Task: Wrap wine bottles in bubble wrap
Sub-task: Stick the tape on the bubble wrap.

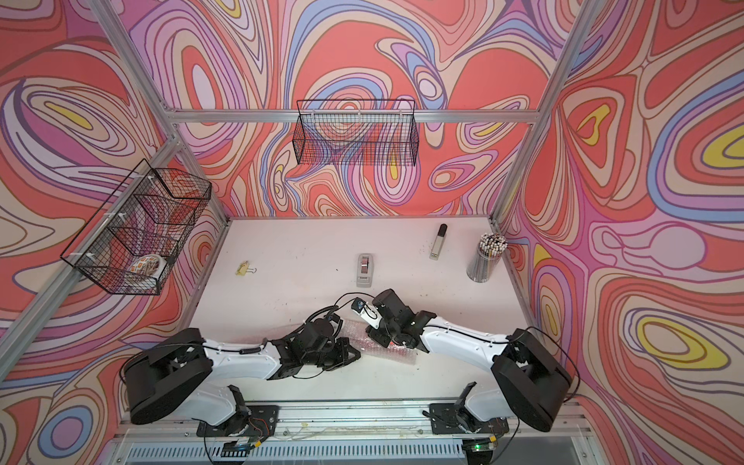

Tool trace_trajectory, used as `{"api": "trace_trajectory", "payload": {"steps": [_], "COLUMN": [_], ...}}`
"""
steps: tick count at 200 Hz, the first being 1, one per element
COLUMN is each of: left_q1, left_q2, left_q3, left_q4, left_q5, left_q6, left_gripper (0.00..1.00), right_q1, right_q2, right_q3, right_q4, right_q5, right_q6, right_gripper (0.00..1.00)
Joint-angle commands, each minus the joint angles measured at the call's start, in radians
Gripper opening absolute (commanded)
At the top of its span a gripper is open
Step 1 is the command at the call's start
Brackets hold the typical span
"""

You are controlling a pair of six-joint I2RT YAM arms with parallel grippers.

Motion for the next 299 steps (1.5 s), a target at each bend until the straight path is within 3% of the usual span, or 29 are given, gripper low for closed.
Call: {"api": "trace_trajectory", "payload": {"steps": [1, 16, 53, 85, 136, 193, 254, 299], "left_q1": [-0.004, -0.004, -0.005, -0.008, -0.011, 0.003, 0.041, 0.072], "left_q2": [0.026, 0.029, -0.09, -0.139, -0.241, -0.029, 0.016, 0.098], "left_q3": [-0.018, -0.014, 0.023, -0.013, 0.017, 0.02, 0.023, 0.009], "left_q4": [0.282, 0.314, -0.06, -0.175, -0.097, 0.126, 0.045, 0.191], "left_q5": [-0.003, 0.018, -0.004, 0.006, 0.065, 0.083, 0.044, 0.084], "left_q6": [-0.067, -0.073, 0.002, -0.024, -0.015, -0.044, 0.017, -0.026], "left_gripper": [0.0, 0.0, 0.0, 0.0, 0.0, 0.0, 0.0, 0.0], "right_q1": [0.002, 0.003, 0.003, 0.003, 0.004, 0.002, 0.004, 0.004], "right_q2": [0.018, 0.018, 0.016, 0.012, 0.011, 0.0, -0.006, -0.011], "right_q3": [-0.031, -0.03, -0.028, -0.026, -0.029, -0.029, -0.029, -0.029], "right_q4": [-0.071, -0.076, -0.084, -0.085, -0.084, -0.092, -0.096, -0.097], "right_q5": [-0.03, -0.026, -0.02, -0.014, -0.011, -0.003, -0.001, 0.001], "right_q6": [0.006, 0.003, 0.0, -0.002, 0.001, -0.002, -0.002, -0.002], "right_gripper": [0.41, 0.41, 0.41, 0.41, 0.41, 0.41, 0.41, 0.41]}}
